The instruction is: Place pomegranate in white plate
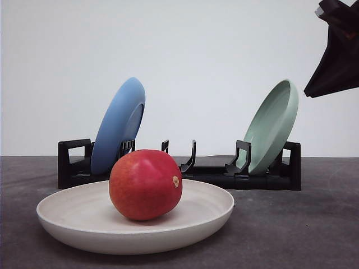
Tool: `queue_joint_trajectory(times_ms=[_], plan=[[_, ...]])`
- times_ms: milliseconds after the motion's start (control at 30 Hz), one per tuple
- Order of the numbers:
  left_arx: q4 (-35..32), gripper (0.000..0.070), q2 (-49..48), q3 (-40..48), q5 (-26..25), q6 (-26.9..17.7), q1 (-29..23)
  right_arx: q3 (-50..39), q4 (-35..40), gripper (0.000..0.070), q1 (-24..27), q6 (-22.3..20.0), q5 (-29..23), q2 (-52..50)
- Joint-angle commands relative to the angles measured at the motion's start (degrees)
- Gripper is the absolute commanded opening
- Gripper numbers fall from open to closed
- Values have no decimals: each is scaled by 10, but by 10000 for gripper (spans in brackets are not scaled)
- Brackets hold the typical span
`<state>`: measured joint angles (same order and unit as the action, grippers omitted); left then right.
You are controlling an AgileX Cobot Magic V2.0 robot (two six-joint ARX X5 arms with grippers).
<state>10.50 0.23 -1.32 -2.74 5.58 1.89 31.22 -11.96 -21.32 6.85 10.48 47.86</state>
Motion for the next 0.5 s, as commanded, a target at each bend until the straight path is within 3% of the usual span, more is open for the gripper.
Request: queue_joint_trajectory(times_ms=[0,100,267,467], plan=[[2,27,0,6,2,-4,0,0,5,33,-2,-4,0,3],[2,27,0,6,2,-4,0,0,5,33,-2,-4,0,3],[2,26,0,6,2,-4,0,-6,-4,33,5,-70,-20,-20],[2,26,0,6,2,-4,0,-75,4,33,52,-75,-24,-123]])
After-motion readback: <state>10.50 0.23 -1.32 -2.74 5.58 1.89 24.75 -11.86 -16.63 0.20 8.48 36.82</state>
